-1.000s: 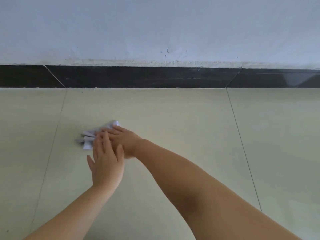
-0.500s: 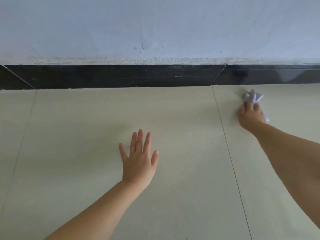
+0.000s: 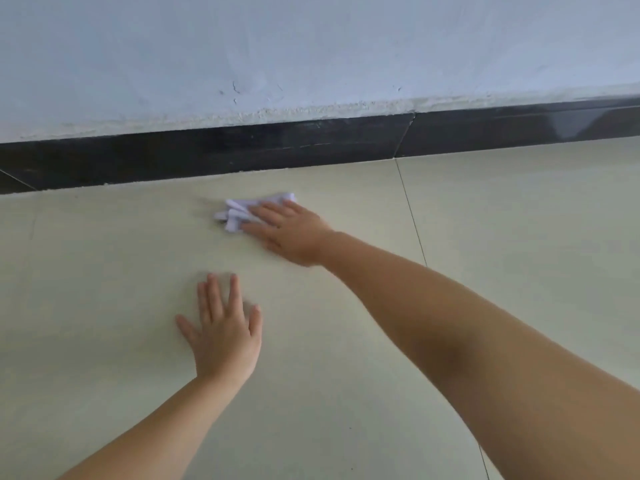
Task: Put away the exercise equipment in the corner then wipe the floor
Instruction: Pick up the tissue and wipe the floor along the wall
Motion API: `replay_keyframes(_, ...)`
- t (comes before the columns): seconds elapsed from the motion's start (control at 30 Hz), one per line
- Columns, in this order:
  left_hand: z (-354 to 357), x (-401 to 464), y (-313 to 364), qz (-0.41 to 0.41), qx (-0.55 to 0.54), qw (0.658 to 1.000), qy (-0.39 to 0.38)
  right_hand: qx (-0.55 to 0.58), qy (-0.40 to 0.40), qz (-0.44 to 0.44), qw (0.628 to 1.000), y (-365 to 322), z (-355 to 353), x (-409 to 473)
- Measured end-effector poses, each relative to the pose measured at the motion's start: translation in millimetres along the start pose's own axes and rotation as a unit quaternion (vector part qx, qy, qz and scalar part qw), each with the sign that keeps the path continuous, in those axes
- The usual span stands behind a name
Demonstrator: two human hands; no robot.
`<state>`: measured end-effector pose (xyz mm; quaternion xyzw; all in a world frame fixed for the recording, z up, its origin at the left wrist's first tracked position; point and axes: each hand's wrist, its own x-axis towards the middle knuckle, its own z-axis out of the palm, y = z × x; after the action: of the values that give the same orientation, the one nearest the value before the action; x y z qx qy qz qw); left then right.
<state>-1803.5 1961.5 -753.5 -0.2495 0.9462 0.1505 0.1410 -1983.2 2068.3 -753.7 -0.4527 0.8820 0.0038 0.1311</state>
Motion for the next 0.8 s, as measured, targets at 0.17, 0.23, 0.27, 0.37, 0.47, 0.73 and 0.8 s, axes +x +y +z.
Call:
replay_keyframes(0.17, -3.1, 2.8, -6.1, 0.024, 0.077, 0.995, -0.057, 0.093, 0.057, 0.232, 0.967, 112.3, -3.9, -64.5)
replay_keyframes(0.23, -3.7, 2.8, -4.2, 0.027, 0.087, 0.994, -0.059, 0.129, 0.092, 0.383, 0.91, 137.2, 12.6, -113.3)
replay_keyframes(0.27, -3.2, 2.7, -3.8, 0.028, 0.091, 0.994, -0.059, 0.137, 0.104, 0.462, 0.87, 142.3, 19.7, -133.3)
replay_keyframes(0.37, 1.6, 3.4, -5.3, 0.032, 0.087, 0.994, -0.053, 0.138, 0.101, 0.599, 0.782, 129.7, 29.2, -146.0)
replay_keyframes(0.47, 8.6, 2.6, -8.2, 0.044, 0.074, 0.996, -0.024, 0.124, 0.079, 0.528, 0.836, 71.2, 25.4, -108.3)
replay_keyframes(0.73, -3.1, 5.5, -11.5, 0.052, 0.117, 0.991, -0.042, 0.048, -0.004, 0.011, 0.999, -44.6, 22.5, -74.2)
replay_keyframes(0.8, -6.2, 5.7, -12.6, 0.053, 0.12, 0.99, -0.05, 0.061, 0.049, 0.126, 0.989, 12.0, 33.0, -104.9)
